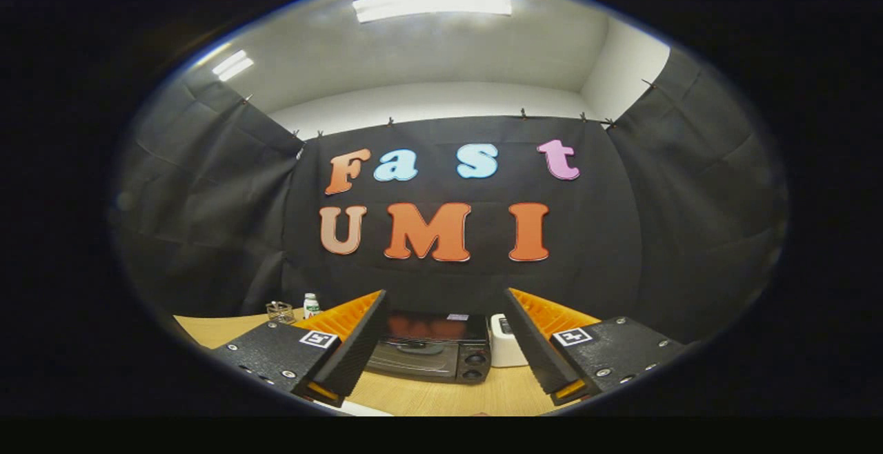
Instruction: Open the toaster oven, put the food inside, and close the toaster oven door.
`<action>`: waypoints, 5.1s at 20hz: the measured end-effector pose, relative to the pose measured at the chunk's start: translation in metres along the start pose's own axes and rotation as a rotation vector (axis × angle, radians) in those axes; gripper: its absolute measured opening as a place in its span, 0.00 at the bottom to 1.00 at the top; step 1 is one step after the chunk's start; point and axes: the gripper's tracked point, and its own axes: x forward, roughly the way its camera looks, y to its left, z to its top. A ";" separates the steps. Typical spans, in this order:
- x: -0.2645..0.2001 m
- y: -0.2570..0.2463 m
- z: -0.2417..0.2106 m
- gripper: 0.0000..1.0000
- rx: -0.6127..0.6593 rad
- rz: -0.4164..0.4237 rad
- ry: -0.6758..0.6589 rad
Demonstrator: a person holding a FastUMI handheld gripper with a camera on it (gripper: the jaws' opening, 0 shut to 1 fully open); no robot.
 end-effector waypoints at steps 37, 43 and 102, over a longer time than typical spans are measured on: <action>0.143 0.092 -0.195 0.98 0.033 0.012 0.361; 0.150 0.091 -0.205 0.99 0.023 0.005 0.345; -0.136 0.128 -0.283 0.94 0.151 0.340 0.619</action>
